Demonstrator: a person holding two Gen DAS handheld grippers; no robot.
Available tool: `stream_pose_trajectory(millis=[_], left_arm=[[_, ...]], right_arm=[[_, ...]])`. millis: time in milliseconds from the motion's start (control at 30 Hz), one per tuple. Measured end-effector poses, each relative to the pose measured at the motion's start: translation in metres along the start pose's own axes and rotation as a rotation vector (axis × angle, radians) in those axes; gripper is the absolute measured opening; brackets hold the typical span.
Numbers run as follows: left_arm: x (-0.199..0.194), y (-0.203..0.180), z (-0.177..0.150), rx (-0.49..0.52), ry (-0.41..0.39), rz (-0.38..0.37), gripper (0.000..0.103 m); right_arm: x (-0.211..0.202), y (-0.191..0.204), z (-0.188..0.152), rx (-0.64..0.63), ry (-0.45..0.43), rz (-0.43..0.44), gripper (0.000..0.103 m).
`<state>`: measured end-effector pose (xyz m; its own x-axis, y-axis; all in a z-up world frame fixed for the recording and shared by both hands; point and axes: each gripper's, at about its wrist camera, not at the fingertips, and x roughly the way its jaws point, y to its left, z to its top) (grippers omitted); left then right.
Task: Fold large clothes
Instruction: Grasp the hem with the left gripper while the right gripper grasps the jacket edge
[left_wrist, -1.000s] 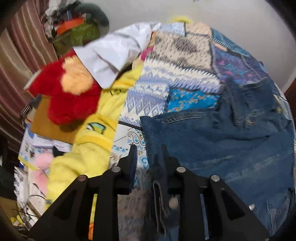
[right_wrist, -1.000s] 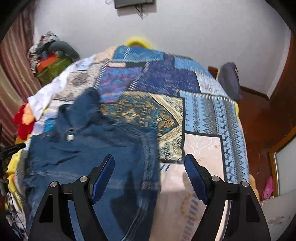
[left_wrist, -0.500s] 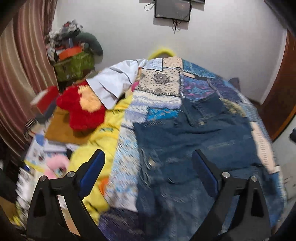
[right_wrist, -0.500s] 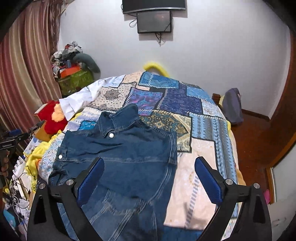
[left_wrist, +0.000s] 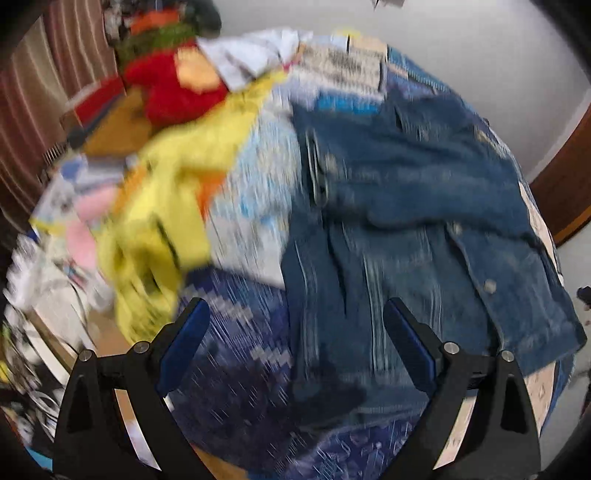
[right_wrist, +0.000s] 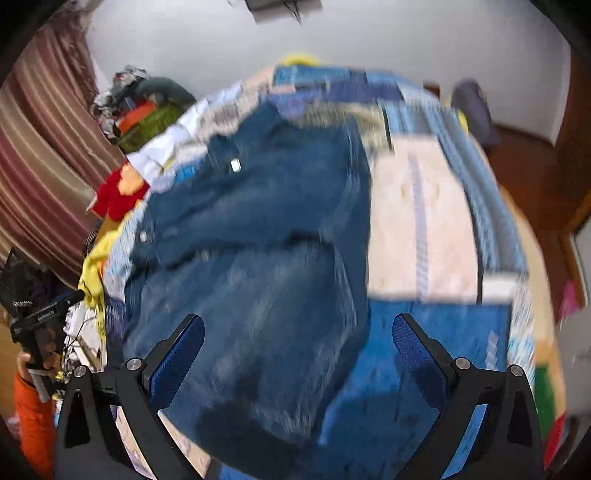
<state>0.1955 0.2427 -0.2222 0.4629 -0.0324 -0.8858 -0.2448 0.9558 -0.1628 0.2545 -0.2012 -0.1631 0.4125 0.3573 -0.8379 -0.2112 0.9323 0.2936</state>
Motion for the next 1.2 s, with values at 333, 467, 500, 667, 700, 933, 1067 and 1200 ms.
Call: stream_pose_trajectory(millis=[333,467,500,667,700,933,1067,1200], left_arm=[[0.059,0.005,-0.052,-0.116,0.181,-0.1,0.095],[0.071,0.006,-0.061,-0.198,0.221,-0.206,0.087],[0.073,0.006,-0.062,-0.209,0.228,-0.215,0.084],[0.072,0.003,-0.066,-0.244,0.244,-0.241,0.056],[0.07,0.001,-0.065,-0.228,0.243,-0.246,0.05],[0.032,-0.014,-0.04,-0.134,0.148,-0.195,0.017],[-0.015,-0.023,-0.005,-0.107,0.006,-0.207,0.016],[-0.054,-0.025,0.037,-0.092,-0.126,-0.219,0.016]], right_arm=[[0.007,-0.008,-0.039,0.049,0.05,0.07,0.078],[0.013,-0.001,-0.044,0.059,0.049,0.114,0.057],[0.014,0.001,-0.044,0.05,0.051,0.128,0.048],[0.018,0.006,-0.039,0.063,0.046,0.183,0.027],[0.017,0.007,-0.038,0.055,0.039,0.185,0.025],[-0.001,0.014,-0.009,0.018,-0.061,0.232,0.018],[-0.01,0.024,0.013,-0.038,-0.126,0.216,0.018],[-0.019,0.024,0.043,-0.05,-0.192,0.216,0.017]])
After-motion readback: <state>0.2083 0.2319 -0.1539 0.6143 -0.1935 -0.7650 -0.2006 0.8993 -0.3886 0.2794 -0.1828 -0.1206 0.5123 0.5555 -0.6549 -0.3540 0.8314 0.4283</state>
